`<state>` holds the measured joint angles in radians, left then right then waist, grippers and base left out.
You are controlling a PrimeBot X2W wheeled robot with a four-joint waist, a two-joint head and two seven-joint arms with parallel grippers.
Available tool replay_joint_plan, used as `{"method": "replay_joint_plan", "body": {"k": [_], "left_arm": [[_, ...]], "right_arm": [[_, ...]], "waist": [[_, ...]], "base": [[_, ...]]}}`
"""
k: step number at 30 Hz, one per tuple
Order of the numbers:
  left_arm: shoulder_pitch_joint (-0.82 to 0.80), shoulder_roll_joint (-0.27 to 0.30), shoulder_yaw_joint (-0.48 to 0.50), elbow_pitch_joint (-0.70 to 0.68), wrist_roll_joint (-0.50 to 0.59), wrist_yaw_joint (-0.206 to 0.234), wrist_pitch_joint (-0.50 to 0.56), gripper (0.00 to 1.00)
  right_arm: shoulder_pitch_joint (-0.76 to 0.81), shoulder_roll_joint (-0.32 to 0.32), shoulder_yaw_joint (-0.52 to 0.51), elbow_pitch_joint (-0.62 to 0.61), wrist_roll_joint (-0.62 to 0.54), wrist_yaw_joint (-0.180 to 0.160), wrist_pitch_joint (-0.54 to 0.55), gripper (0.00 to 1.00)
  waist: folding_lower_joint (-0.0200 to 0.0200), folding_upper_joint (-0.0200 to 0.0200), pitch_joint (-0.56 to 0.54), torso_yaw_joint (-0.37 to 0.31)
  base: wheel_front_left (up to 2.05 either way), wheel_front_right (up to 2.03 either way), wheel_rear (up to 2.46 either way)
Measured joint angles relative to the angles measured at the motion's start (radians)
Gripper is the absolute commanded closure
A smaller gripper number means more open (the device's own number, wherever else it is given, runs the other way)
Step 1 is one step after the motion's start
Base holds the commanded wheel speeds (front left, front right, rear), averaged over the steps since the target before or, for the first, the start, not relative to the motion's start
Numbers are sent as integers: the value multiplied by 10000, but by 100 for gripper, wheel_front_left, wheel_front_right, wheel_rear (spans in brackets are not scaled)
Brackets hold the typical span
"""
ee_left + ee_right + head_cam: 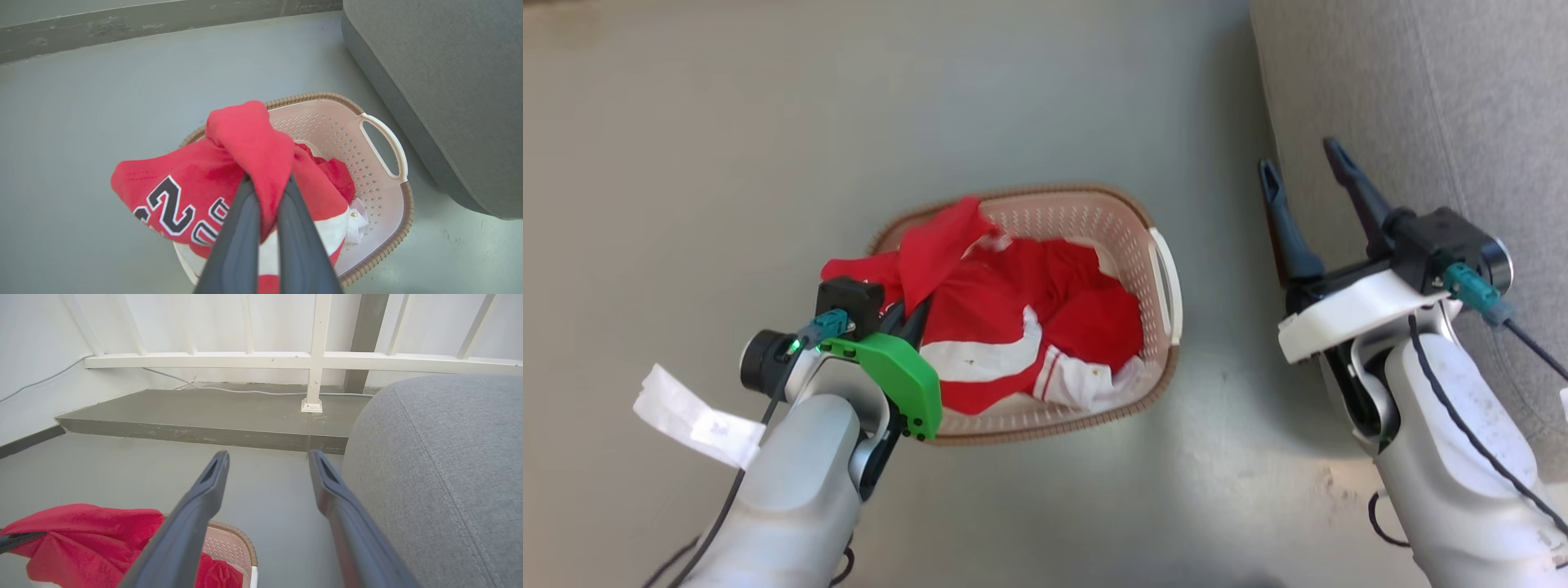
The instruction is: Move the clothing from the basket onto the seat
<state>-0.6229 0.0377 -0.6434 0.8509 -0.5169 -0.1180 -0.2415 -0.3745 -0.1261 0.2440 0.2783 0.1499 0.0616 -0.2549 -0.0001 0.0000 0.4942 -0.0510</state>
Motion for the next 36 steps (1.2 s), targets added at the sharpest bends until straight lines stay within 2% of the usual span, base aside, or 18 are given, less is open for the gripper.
{"method": "replay_joint_plan", "body": {"k": [14, 24, 36], "left_arm": [[506, 0, 318, -1243, -468, -6, -71, 100], [686, -6, 930, -3193, -437, 17, -75, 100], [1461, -2, 1129, -5229, -217, 142, -102, 100]], "right_arm": [[860, 117, 199, 510, 63, 92, 2, 0], [1425, 305, 360, 773, 205, 117, 2, 0], [1869, 403, 527, 855, 339, 119, 2, 0]], "waist": [[0, 0, -1821, 484], [0, 0, -2855, 555], [0, 0, -3663, 441]], "base": [[0, 0, 0], [0, 0, 0], [0, 0, 0]]}}
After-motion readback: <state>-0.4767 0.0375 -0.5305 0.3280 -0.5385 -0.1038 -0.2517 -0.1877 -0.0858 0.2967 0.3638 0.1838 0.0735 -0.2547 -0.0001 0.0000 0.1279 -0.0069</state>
